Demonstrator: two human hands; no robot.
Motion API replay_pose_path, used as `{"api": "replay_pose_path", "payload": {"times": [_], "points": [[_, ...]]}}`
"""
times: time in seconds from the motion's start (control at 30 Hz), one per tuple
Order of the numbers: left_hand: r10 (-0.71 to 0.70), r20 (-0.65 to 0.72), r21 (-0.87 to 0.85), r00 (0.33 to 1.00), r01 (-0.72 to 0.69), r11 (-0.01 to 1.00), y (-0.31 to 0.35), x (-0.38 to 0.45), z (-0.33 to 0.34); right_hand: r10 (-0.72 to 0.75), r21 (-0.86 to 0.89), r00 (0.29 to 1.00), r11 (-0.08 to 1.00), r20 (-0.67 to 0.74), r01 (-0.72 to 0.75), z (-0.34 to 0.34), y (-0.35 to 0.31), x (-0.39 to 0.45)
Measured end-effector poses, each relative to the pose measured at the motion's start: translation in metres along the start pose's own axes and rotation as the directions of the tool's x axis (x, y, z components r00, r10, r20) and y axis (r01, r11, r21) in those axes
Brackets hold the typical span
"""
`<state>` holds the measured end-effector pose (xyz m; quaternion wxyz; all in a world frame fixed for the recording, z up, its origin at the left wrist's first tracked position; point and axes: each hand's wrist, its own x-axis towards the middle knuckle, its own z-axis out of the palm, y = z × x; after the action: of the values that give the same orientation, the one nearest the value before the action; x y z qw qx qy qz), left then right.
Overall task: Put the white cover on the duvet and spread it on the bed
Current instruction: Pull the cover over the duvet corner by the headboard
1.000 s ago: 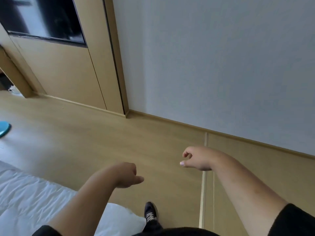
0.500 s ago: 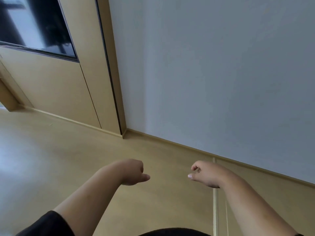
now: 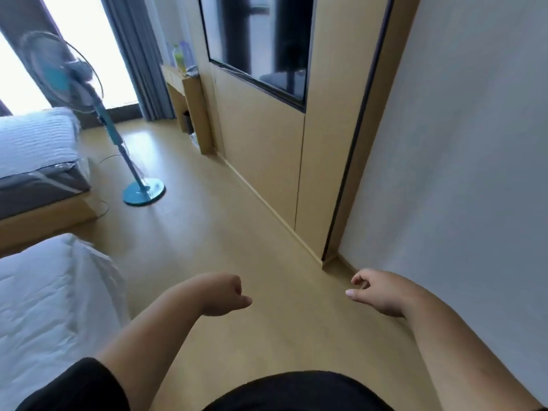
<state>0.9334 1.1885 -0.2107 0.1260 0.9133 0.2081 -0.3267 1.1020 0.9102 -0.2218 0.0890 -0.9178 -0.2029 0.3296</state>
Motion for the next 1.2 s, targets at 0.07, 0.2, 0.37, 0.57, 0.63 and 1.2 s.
{"api": "replay_pose_path", "payload": {"times": [0.07,0.2,0.37,0.57,0.63,1.2], "points": [[-0.122,-0.014,-0.081,0.992,0.120,0.989,-0.027,0.009,-0.018,-0.090,-0.083,0.996,0.992,0.012,0.091,-0.041,-0.034,0.054],[-0.337,-0.079,-0.332,0.938,0.294,0.896,-0.087,0.016,-0.038,-0.258,-0.222,0.965,0.939,0.052,0.263,-0.095,-0.124,0.134],[-0.498,-0.004,-0.590,0.867,0.400,0.702,-0.156,0.014,-0.050,-0.398,-0.329,0.880,0.820,0.260,0.468,-0.098,-0.241,0.198],[-0.627,0.028,-0.607,0.779,0.511,0.608,-0.280,0.028,-0.070,-0.466,-0.390,0.809,0.712,0.358,0.583,-0.092,-0.385,0.276],[-0.656,0.019,-0.625,0.755,0.521,0.581,-0.331,0.044,-0.085,-0.471,-0.396,0.814,0.713,0.341,0.579,-0.095,-0.442,0.307],[-0.627,0.078,-0.669,0.775,0.507,0.544,-0.564,0.222,-0.243,-0.478,-0.381,0.777,0.685,0.409,0.621,-0.114,-0.718,0.527]]}}
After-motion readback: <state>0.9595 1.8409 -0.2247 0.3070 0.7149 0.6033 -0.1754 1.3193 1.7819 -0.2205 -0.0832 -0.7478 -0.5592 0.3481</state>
